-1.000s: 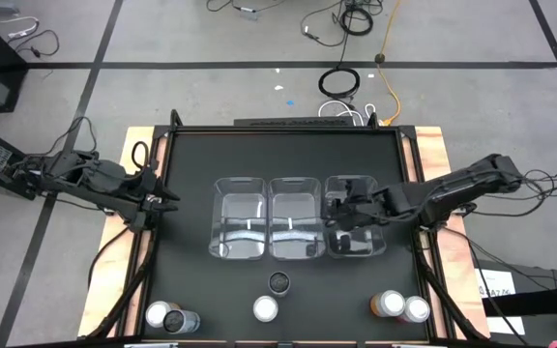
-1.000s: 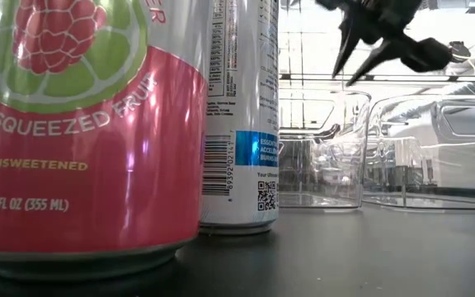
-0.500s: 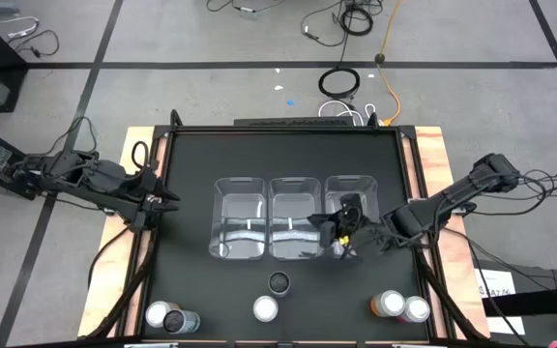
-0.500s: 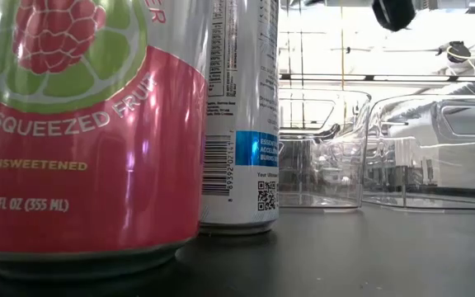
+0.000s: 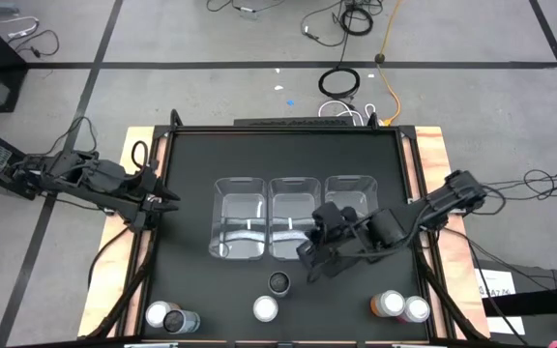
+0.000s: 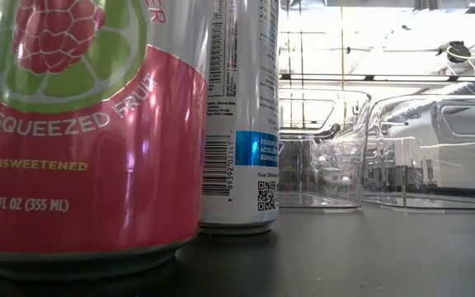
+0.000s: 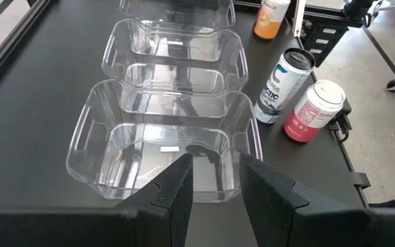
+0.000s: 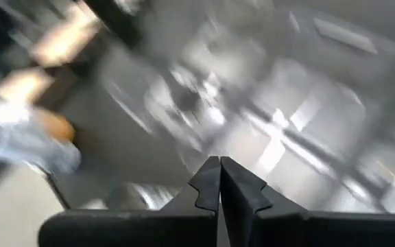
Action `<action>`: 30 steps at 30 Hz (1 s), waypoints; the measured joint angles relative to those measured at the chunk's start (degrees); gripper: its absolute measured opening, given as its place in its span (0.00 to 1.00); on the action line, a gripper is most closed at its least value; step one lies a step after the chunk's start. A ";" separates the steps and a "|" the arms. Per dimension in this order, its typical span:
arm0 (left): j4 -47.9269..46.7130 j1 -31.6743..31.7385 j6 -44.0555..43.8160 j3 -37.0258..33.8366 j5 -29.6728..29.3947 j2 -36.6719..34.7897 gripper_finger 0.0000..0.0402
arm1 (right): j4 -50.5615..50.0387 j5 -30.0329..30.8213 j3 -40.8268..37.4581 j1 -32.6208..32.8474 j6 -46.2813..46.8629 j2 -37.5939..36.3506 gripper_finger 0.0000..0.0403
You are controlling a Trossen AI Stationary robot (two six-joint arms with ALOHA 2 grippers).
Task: Sort soda cans
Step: Put the right yellow-white soda can into the right transparent bin
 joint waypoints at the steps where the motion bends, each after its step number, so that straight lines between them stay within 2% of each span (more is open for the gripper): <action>1: 0.00 0.00 0.00 0.00 0.00 0.00 0.32 | -3.88 -2.58 2.02 0.00 1.13 1.06 0.01; 4: 0.00 0.00 -0.02 0.00 -0.04 0.00 0.32 | -11.07 -9.20 5.38 0.11 0.54 3.28 0.01; 7: -0.04 0.00 -0.06 0.00 -0.07 0.00 0.32 | -13.76 -15.96 5.64 0.11 -0.82 4.07 0.01; 11: -0.09 -0.01 -3.03 0.00 -0.09 0.00 0.32 | -21.83 -22.50 5.62 1.21 3.78 4.61 0.01; 13: -0.07 0.00 -4.33 0.00 -0.11 0.01 0.32 | -21.54 -21.84 4.98 3.34 4.81 4.23 0.01; 16: -0.09 0.00 -4.55 0.00 -0.11 0.00 0.32 | -21.59 -17.62 4.57 8.09 7.15 3.27 0.01; 24: -0.09 0.00 -4.50 0.00 -0.11 0.00 0.32 | -21.85 -9.52 4.35 24.40 23.35 -0.10 0.01; 27: -0.09 -0.01 -4.50 0.00 -0.11 0.01 0.32 | -21.84 -10.07 1.73 28.73 31.93 -2.45 0.01; 30: -0.09 0.00 -4.52 0.00 -0.13 0.00 0.32 | -21.91 -14.00 -4.97 31.84 41.16 -5.14 0.01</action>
